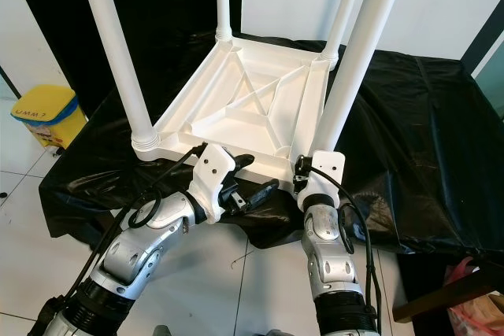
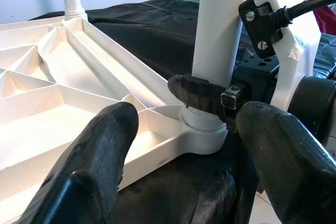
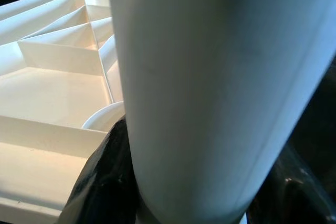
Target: Building children table
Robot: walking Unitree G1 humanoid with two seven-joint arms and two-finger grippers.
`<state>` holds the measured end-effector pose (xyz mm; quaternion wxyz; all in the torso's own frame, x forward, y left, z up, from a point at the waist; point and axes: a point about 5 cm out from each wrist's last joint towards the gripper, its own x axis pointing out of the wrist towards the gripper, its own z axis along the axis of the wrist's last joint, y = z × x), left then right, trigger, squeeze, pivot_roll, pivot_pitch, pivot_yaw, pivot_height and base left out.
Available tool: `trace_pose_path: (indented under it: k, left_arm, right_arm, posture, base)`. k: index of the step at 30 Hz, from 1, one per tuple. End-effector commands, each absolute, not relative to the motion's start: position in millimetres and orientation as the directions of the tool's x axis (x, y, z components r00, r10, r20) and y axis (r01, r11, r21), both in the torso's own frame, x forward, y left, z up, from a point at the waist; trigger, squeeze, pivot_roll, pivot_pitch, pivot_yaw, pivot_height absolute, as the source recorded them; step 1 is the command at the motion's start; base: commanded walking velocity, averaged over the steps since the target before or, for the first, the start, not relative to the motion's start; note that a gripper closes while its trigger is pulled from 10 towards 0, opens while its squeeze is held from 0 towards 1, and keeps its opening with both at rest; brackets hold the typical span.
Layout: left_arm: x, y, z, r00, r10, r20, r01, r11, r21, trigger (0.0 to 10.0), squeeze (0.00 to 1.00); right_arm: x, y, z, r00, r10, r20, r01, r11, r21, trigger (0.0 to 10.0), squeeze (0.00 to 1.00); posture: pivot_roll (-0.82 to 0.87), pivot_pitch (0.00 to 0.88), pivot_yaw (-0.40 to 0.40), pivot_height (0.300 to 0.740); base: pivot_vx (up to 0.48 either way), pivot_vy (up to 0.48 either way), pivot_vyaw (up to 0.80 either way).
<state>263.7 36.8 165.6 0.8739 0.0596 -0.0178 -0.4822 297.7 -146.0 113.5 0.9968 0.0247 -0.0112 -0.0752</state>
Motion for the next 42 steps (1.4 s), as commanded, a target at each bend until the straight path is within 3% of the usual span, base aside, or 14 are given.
trace_pose_path:
  k: [1,2,3,4,11,17,18,19,32,38,39,40,41,42]
  left_arm:
    - [259.0,32.1,164.7,0.469,-0.883,-0.033,0.878,0.462,0.122,10.0,0.0]
    - [258.7,31.8,164.6,0.468,-0.883,-0.033,0.879,0.462,0.122,10.0,0.0]
    - [258.7,31.8,164.6,0.468,-0.883,-0.033,0.879,0.462,0.122,10.0,0.0]
    - [258.4,31.7,164.6,0.468,-0.883,-0.033,0.879,0.462,0.121,10.0,0.0]
    - [257.3,32.7,163.9,0.472,-0.881,-0.035,0.877,0.465,0.117,10.0,0.0]
    - [257.6,34.1,162.7,0.476,-0.879,-0.04,0.876,0.469,0.116,10.0,0.0]
    - [258.0,34.2,162.7,0.475,-0.879,-0.042,0.876,0.467,0.118,10.0,0.0]
    - [258.8,34.3,163.4,0.473,-0.88,-0.042,0.877,0.465,0.121,10.0,0.0]
    - [261.6,32.0,165.9,0.459,-0.887,-0.041,0.883,0.451,0.132,10.0,0.0]
    - [262.9,32.7,166.8,0.463,-0.885,-0.041,0.88,0.454,0.138,10.0,0.0]
    - [263.2,33.1,167.1,0.465,-0.884,-0.04,0.879,0.456,0.14,10.0,0.0]
    - [263.2,33.1,167.1,0.465,-0.884,-0.04,0.879,0.456,0.14,10.0,0.0]
    - [263.4,33.7,167.3,0.469,-0.883,-0.04,0.877,0.459,0.142,10.0,0.0]
    - [263.4,34.4,167.5,0.473,-0.88,-0.039,0.874,0.464,0.142,10.0,0.0]
  right_arm:
    - [294.2,-148.8,107.9,0.989,-0.147,-0.005,0.147,0.989,0.032,10.0,0.0]
    - [294.2,-148.1,109.0,0.99,-0.141,0.002,0.141,0.99,0.032,10.0,0.53]
    - [294.2,-148.1,109.0,0.99,-0.141,0.002,0.141,0.99,0.032,10.0,0.53]
    - [294.2,-147.4,110.5,0.993,-0.121,0.011,0.12,0.992,0.036,10.0,1.0]
    - [291.9,-150.5,117.1,0.998,-0.04,0.047,0.039,0.999,0.03,10.0,1.0]
    - [291.7,-169.0,121.9,0.99,0.133,0.054,-0.131,0.991,-0.039,10.0,1.0]
    - [293.0,-172.5,121.9,0.982,0.181,0.044,-0.178,0.982,-0.063,10.0,0.27]
    - [295.3,-175.8,122.2,0.968,0.249,0.032,-0.244,0.964,-0.102,10.0,0.0]
    - [312.5,-171.0,124.3,0.862,0.505,-0.038,-0.504,0.849,-0.159,10.0,0.0]
    - [314.9,-171.5,118.8,0.845,0.532,-0.065,-0.534,0.828,-0.169,9.5,0.0]
    - [315.5,-172.6,116.7,0.843,0.533,-0.071,-0.537,0.827,-0.168,1.6,0.0]
    - [315.5,-172.6,116.7,0.843,0.533,-0.071,-0.537,0.827,-0.168,1.6,0.0]
    - [315.7,-173.6,114.8,0.843,0.532,-0.077,-0.537,0.828,-0.164,0.0,0.0]
    - [315.6,-174.6,112.8,0.847,0.525,-0.081,-0.531,0.833,-0.155,0.0,0.0]
  posture:
    - [-0.02,0.019,-0.072,0.74]
    - [-0.02,0.02,-0.072,0.74]
    - [-0.02,0.02,-0.072,0.74]
    - [-0.02,0.023,-0.073,0.74]
    - [-0.01,0.031,-0.077,0.74]
    - [-0.01,0.036,-0.078,0.74]
    - [-0.01,0.036,-0.078,0.74]
    - [-0.02,0.038,-0.066,0.74]
    - [-0.02,0.042,-0.052,0.74]
    - [-0.02,0.04,-0.055,0.74]
    - [-0.01,0.038,-0.058,0.74]
    - [-0.01,0.038,-0.058,0.74]
    - [-0.01,0.04,-0.062,0.74]
    - [0.0,0.04,-0.063,0.74]
  base:
    - [0.0,0.0,0.0]
    - [0.0,0.0,0.0]
    - [0.0,0.0,0.0]
    - [0.0,0.0,0.0]
    - [0.0,0.0,0.0]
    - [0.0,0.0,0.0]
    - [0.0,0.0,0.0]
    - [0.0,0.0,0.0]
    - [0.0,0.0,0.0]
    - [0.0,0.0,0.0]
    - [0.0,0.0,0.0]
    - [0.0,0.0,0.0]
    - [0.0,0.0,0.0]
    - [0.0,0.0,0.0]
